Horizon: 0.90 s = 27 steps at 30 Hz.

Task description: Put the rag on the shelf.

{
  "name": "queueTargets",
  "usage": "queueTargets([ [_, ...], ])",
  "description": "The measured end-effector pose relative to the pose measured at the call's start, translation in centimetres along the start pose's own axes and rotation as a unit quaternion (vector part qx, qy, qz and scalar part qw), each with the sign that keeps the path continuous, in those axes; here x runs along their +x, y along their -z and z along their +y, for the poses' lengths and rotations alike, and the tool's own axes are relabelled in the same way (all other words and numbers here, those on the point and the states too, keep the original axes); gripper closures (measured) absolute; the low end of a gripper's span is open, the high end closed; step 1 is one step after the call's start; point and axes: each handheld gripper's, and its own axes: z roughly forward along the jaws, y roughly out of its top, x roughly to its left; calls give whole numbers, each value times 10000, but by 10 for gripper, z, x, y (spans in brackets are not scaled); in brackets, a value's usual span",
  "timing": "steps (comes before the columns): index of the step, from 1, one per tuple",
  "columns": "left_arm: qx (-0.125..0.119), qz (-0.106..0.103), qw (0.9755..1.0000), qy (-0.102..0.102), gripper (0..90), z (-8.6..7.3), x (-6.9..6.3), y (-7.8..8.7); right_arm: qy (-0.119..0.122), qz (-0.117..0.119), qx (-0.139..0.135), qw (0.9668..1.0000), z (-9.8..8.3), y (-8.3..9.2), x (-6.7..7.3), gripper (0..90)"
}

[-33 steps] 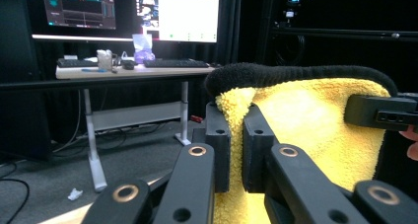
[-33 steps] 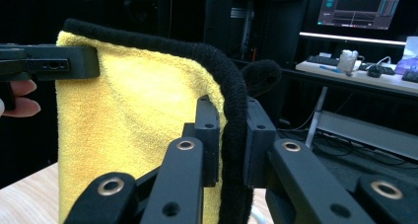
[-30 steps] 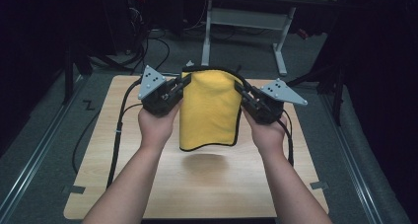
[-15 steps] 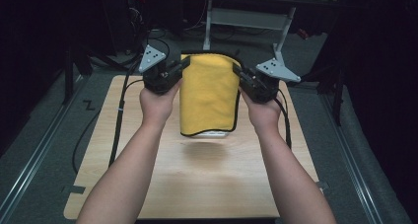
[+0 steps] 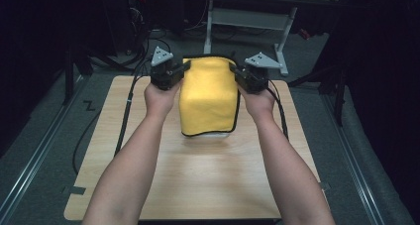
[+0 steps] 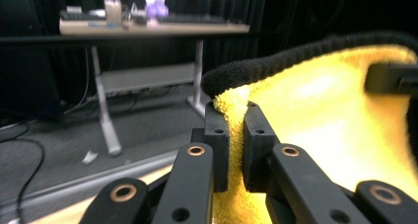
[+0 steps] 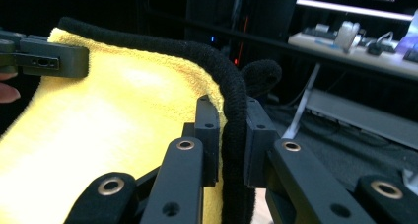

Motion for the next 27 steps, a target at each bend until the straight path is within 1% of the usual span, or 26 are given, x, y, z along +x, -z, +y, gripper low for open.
queueTargets([
  [1,148,15,9999,-69,838,-5,1,-3,4,33,82,10000,-3,-3,-1,810],
  [2,244,-18,9997,-34,838,-10,3,-5,6,76,152,9999,-7,-5,-2,809],
  [5,369,-84,9993,79,839,-22,6,-9,36,145,296,9995,-20,-10,-3,809],
  [7,466,-102,9988,62,839,-28,6,-11,41,162,426,9990,-28,-13,-4,809],
  [11,744,-95,9972,74,844,-38,6,-16,-94,214,612,9979,-42,-16,-7,806],
  [13,814,-128,9965,127,846,-41,8,-17,-85,226,687,9973,-47,-18,-7,806],
  [15,842,-175,9961,185,846,-45,10,-18,-133,270,708,9970,-52,-19,-7,806],
  [17,874,-212,9957,219,846,-50,11,-17,-291,348,706,9965,-56,-19,-9,806],
  [19,905,-251,9952,282,846,-54,12,-17,-377,402,740,9957,-59,-20,-10,807],
  [21,1006,-295,9939,338,846,-58,13,-18,-397,435,806,9950,-61,-21,-10,806],
  [23,1069,-313,9932,333,846,-62,12,-19,-355,410,880,9946,-65,-21,-10,807],
  [25,1077,-339,9929,387,846,-64,12,-20,-381,406,936,9941,-69,-21,-11,807],
  [27,1039,-373,9926,502,846,-67,14,-20,-499,440,903,9937,-73,-21,-12,806],
])
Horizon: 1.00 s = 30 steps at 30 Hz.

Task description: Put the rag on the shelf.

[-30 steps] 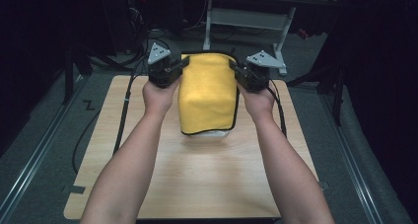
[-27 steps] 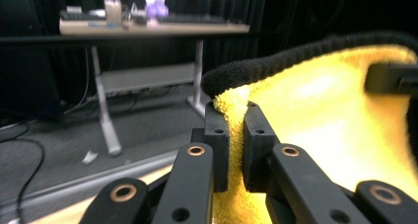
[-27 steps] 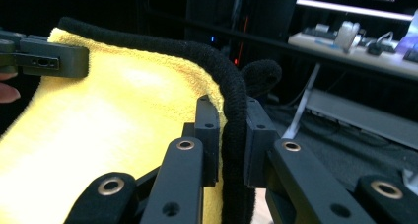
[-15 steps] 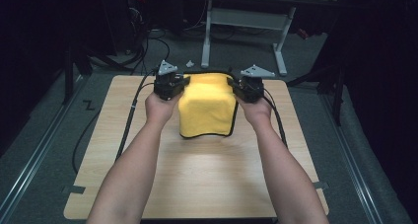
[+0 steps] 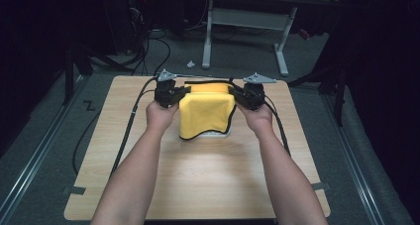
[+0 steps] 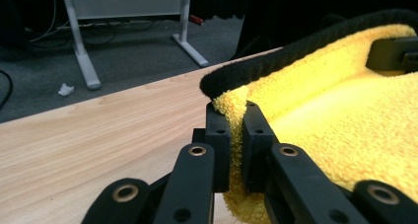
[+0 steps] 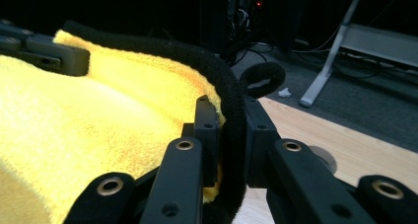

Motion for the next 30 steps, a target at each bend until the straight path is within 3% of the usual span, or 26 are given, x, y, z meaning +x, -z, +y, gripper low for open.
queueTargets([
  [7,11,-81,9999,140,846,-12,2,-1,-101,108,-59,9999,-5,1,-2,803],
  [16,134,-195,9993,288,845,-22,5,-4,-117,26,38,9999,-16,0,-5,826],
  [23,217,-266,9982,496,845,-32,8,-7,-314,78,174,9993,-26,-9,-8,825],
  [30,360,-286,9974,557,845,-39,7,-11,-481,132,275,9984,-38,-14,-12,819],
])
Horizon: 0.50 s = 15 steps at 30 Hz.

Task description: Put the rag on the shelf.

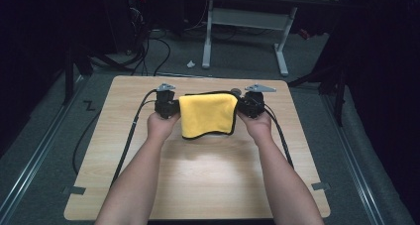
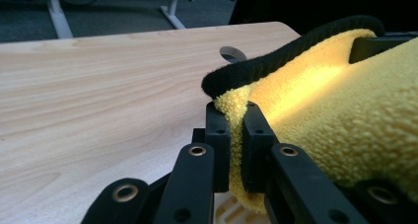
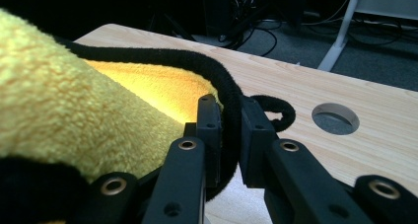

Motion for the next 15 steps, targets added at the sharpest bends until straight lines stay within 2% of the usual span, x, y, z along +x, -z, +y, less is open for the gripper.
queueTargets([
  [2,-12,-23,10000,55,844,-1,0,0,-28,11,-7,10000,0,0,-1,805],
  [6,8,13,10000,27,840,-1,0,2,-91,19,2,10000,0,0,-3,763],
  [10,44,36,10000,13,813,-1,-1,3,-123,-110,20,9999,1,1,-4,692],
  [15,90,254,9996,-78,739,1,-2,6,-166,-198,42,9997,3,5,-9,626],
])
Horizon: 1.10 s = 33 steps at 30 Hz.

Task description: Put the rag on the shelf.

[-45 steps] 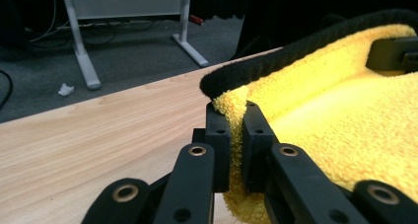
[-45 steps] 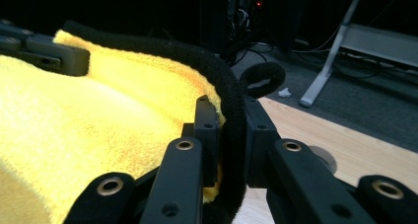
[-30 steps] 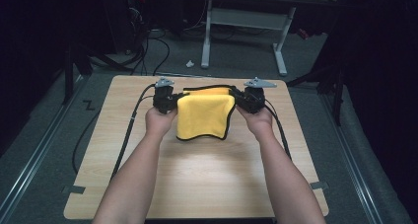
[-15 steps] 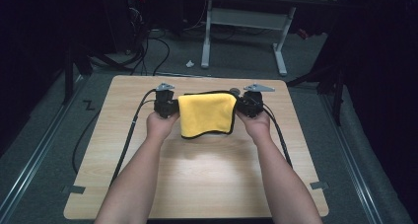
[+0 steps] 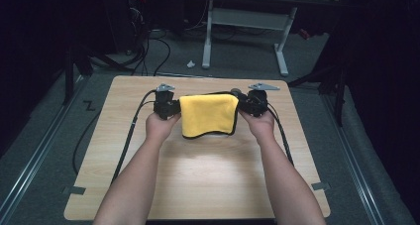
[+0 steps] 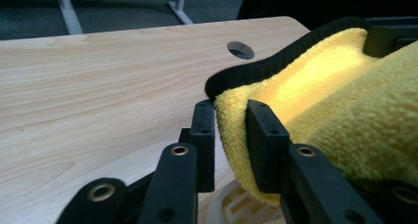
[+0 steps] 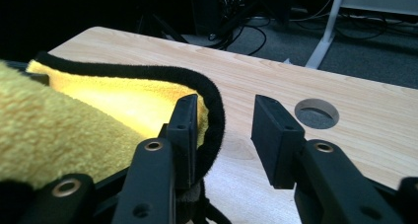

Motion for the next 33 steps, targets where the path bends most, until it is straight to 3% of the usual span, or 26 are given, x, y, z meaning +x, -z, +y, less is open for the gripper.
queueTargets([
  [9,-142,266,9995,64,626,0,5,10,63,-150,-72,9998,3,5,-3,591],
  [23,-226,424,9988,-7,598,4,8,22,111,-192,-126,9997,5,10,-4,575],
  [33,-122,515,9984,-210,571,-1,7,24,182,-303,-104,9993,1,19,-8,548],
])
